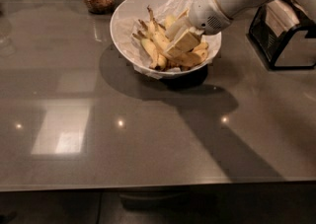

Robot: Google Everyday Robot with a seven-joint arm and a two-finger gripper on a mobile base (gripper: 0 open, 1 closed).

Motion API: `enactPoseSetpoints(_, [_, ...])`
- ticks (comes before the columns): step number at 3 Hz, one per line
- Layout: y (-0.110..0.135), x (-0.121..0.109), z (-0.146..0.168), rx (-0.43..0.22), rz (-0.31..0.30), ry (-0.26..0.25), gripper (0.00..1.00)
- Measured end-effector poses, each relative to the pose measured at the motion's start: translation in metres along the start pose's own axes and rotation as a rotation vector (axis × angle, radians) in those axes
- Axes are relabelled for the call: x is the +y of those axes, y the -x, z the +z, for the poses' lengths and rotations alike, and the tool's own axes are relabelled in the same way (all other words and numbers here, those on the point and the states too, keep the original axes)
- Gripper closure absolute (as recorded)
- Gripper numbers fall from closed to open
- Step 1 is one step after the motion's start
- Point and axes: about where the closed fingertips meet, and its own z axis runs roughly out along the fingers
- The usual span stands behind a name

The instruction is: Pick banana from white bowl

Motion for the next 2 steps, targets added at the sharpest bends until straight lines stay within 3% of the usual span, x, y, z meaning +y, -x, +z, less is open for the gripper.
enactPoseSetpoints(2, [0.0059, 0.0001, 0.0091, 0.006, -0.007, 0.035, 0.48])
